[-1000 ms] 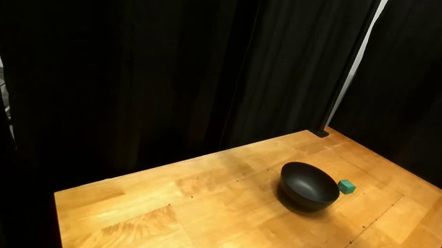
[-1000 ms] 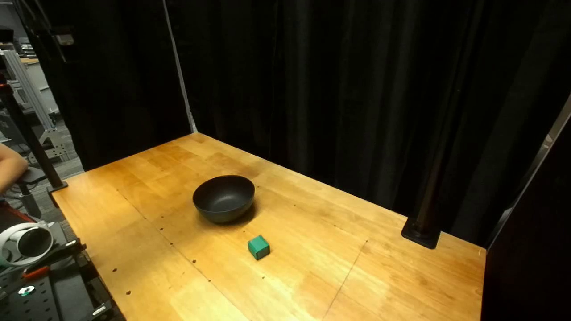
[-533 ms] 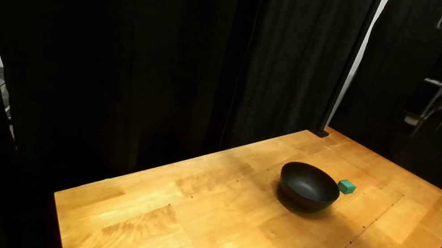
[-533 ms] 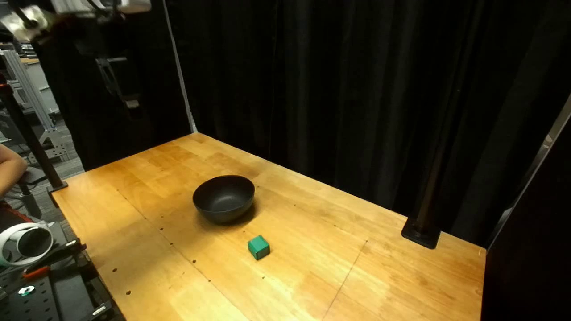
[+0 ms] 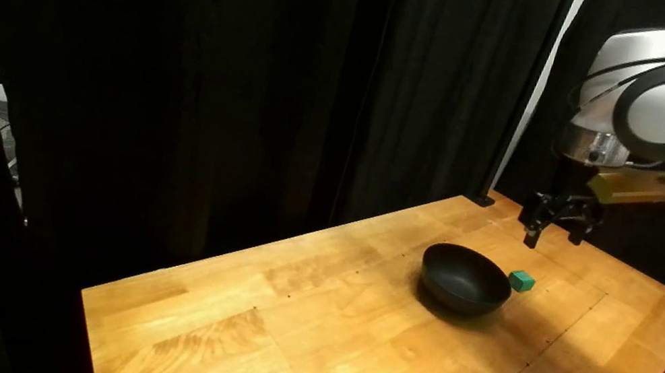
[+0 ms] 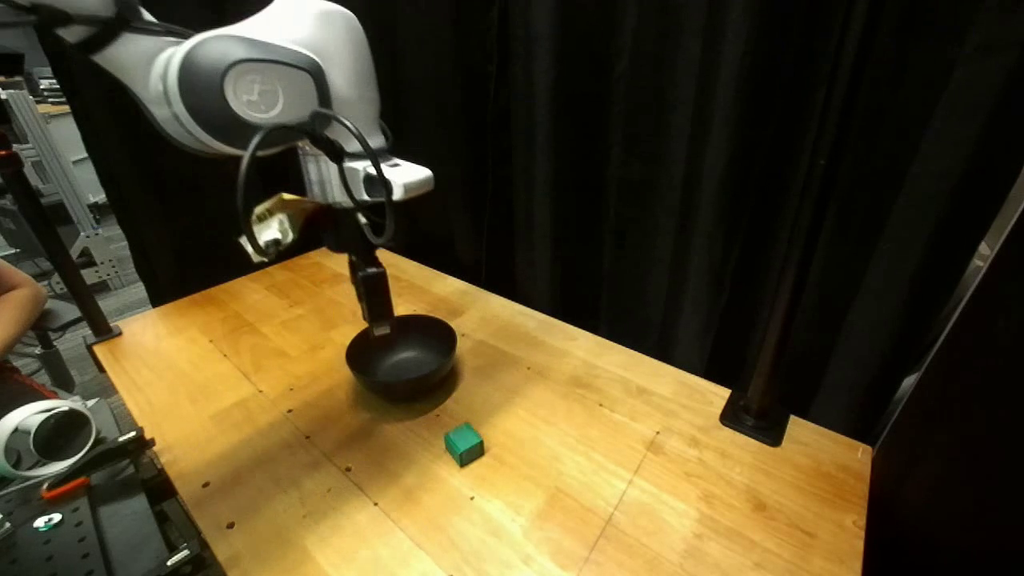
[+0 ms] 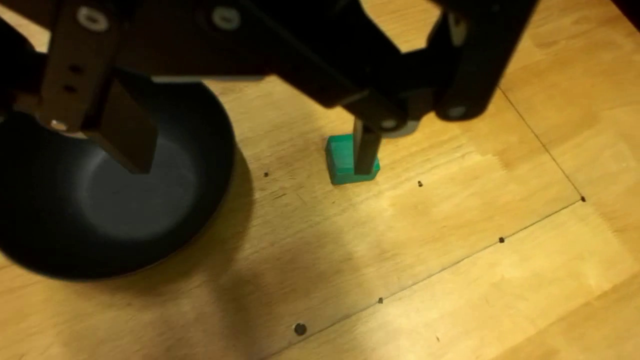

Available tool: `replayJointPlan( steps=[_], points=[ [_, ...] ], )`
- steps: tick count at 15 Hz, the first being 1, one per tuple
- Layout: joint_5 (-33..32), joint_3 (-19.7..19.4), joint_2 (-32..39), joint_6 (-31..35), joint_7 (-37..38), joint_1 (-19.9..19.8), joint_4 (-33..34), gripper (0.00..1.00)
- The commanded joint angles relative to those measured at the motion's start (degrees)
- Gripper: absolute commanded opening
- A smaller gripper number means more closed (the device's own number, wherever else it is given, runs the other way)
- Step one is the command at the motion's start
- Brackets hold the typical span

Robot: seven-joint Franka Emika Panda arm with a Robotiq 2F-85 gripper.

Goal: Put the green cube in the black bowl

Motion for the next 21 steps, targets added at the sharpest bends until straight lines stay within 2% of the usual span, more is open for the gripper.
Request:
replayJointPlan(
  steps=[1, 5, 11, 12, 13, 16, 19, 20, 21],
  points=[
    [0.8, -5.0, 12.3, 4.6, 3.1, 0.4, 8.1, 1.00],
    [4.2, -9.0, 21.7, 7.8, 3.8, 1.2, 14.0, 1.00],
    [11.6, -10.0, 29.6, 4.9, 2.1, 0.4, 19.9, 1.00],
    [12.1, -10.2, 30.2, 5.4, 2.3, 0.5, 20.3, 0.92],
    [12.5, -10.5, 30.8, 5.6, 2.4, 0.7, 20.8, 0.73],
    [13.1, -11.1, 32.0, 5.9, 2.5, 0.8, 21.8, 0.49],
    [14.1, -11.2, 30.6, 2.0, 2.6, 0.8, 21.9, 0.27],
    [14.3, -11.3, 29.7, -0.2, 2.9, 1.0, 22.0, 0.20],
    [14.6, -11.0, 27.4, -3.3, 2.6, 1.1, 21.7, 0.20]
  ],
)
